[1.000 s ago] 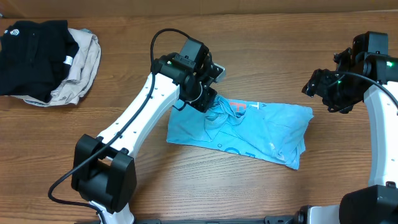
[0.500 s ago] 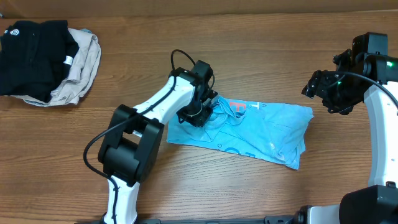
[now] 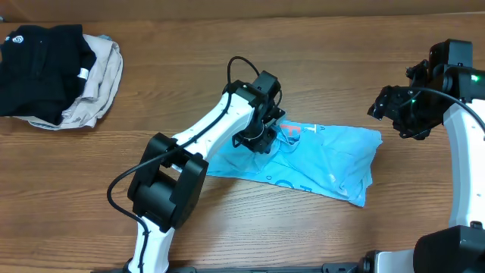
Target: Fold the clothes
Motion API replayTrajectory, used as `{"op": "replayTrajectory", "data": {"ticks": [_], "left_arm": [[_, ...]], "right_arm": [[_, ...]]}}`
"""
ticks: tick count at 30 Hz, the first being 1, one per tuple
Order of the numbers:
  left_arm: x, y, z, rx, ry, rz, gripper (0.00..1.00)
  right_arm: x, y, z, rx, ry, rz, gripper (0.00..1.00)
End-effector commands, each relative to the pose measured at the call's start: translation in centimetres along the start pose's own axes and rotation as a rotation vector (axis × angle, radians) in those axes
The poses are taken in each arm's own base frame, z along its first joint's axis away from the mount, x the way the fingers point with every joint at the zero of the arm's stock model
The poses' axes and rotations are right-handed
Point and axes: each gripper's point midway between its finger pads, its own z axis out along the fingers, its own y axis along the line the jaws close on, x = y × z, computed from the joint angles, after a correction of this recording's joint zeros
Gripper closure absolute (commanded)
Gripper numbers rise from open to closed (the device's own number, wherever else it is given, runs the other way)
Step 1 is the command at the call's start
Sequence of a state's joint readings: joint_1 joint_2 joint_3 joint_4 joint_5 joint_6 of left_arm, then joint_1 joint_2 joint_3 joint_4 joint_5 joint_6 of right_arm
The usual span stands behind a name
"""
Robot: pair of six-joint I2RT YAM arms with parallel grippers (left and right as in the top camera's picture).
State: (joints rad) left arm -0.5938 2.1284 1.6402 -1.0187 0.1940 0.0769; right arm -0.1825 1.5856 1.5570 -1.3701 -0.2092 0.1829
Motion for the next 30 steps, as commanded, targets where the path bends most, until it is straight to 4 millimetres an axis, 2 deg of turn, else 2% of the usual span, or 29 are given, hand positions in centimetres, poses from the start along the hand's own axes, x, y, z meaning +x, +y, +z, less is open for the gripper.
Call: {"op": "replayTrajectory", "data": {"ticks": [1, 3, 8, 15, 20, 25, 28, 30], "left_arm": [[-2.1, -1.6, -1.7, 0.058, -0.065, 0.011, 0.96], [-2.5, -2.4, -1.8, 0.093, -0.080, 0.021, 0.96], [-1.8, -3.2, -0.1, 0.103, -0.031, 0.048, 0.96], [-1.6, -3.3, 0.0, 0.105, -0.022, 0.047, 0.96], [-0.8, -4.5, 0.1, 0.126, 0.013, 0.060, 0.96], [-0.1, -6.4, -0.7, 0.134, 0.053, 0.091, 0.96], [-1.0, -10.1, -2.1, 0.244, 0.020, 0.169, 0.96], [-2.0, -11.4, -2.5, 0.265, -0.024, 0.204, 0.96]], "right_arm": [[-0.5, 0.2, -0.5, -0.001, -0.026, -0.009, 0.28], [-0.5, 0.2, -0.5, -0.001, -0.026, -0.010, 0.28], [-0.6, -0.6, -0.5, 0.045, -0.034, -0.008, 0.27], [-0.6, -0.7, -0.5, 0.051, -0.036, -0.007, 0.27], [-0.7, -0.8, -0.5, 0.055, -0.038, -0.008, 0.27], [-0.8, -1.1, -0.5, 0.072, -0.046, -0.007, 0.27], [-0.9, -1.0, -0.5, 0.070, -0.050, -0.007, 0.27], [-1.0, -1.0, -0.5, 0.069, -0.054, -0.007, 0.27]]}}
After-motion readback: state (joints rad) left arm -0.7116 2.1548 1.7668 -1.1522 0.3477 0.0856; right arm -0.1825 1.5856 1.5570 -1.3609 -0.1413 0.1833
